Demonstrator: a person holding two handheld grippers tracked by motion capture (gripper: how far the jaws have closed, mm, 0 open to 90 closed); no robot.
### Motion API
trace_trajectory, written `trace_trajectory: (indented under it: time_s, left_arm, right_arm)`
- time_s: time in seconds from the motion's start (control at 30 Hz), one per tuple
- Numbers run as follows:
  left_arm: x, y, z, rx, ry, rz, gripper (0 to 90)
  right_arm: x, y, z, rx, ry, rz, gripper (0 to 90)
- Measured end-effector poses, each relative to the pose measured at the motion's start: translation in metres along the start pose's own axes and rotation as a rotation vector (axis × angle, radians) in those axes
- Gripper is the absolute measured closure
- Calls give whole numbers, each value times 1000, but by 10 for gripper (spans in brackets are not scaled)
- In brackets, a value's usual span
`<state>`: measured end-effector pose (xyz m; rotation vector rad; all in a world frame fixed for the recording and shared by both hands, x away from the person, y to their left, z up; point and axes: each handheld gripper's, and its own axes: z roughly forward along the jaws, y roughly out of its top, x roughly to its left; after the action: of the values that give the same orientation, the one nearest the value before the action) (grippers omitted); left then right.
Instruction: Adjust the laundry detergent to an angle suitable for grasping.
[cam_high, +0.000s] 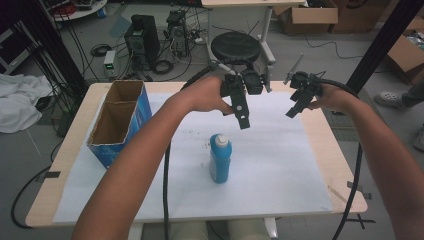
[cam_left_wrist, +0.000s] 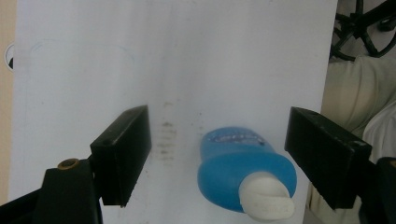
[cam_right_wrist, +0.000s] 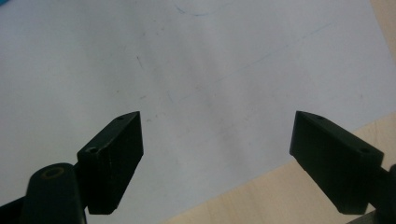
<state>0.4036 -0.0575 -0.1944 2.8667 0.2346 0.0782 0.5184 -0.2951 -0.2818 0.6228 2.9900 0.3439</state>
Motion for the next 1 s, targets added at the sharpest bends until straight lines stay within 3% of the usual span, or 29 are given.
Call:
trace_trajectory:
  time_s: [1.0]
  left_arm:
    - [-5,-2,-5,-9,28,-4,233]
  right_arm:
    - [8,-8,-6,-32,6,1,173]
